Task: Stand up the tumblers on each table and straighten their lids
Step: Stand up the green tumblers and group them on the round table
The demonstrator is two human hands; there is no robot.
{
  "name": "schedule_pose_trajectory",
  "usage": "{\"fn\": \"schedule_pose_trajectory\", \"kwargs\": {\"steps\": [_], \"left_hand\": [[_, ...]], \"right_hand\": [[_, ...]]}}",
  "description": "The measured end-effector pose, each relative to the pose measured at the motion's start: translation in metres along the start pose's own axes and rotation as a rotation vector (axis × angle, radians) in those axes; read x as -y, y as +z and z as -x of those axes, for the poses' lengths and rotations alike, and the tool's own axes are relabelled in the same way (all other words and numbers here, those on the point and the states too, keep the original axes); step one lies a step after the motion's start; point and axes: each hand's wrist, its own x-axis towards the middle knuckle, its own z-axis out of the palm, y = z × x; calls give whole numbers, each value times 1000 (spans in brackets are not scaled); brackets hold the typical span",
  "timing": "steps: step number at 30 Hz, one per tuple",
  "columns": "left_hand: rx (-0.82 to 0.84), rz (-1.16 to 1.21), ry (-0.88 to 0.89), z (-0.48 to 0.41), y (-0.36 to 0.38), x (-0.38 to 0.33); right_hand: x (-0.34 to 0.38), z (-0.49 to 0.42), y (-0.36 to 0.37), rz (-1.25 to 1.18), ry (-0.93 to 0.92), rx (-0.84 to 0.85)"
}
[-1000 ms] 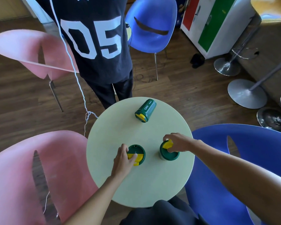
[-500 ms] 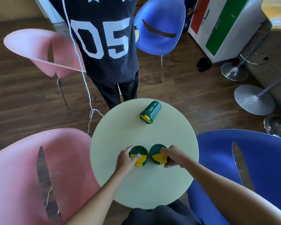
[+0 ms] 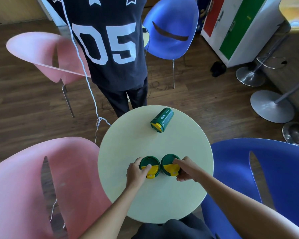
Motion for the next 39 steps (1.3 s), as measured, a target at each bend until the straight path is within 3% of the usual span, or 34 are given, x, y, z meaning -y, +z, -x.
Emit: {"fn": "schedule_pose_trajectory", "kwargs": {"steps": [8, 14, 16, 19, 24, 28, 32, 39], "left_hand": [[-30, 29, -6, -15, -5, -10], [-72, 16, 53, -75, -11, -62], [-80, -83, 108, -98, -4, -81], [-99, -425, 331, -126, 11, -106], [66, -948, 704, -172, 33, -127], [186, -1257, 873, -196, 40, -128], [167, -1341, 931, -204, 45, -124], [108, -1178, 925, -204, 49, -122]], "right_hand": [[13, -4, -7, 99, -82, -66], [30, -18, -20, 259, -94, 32], [35, -24, -24, 327, -107, 60], [40, -33, -27, 404, -138, 91], [42, -45, -32, 469, -161, 150], [39, -48, -32, 481, -178, 163], [36, -50, -34, 449, -176, 178], [34, -50, -34, 421, -183, 179]]}}
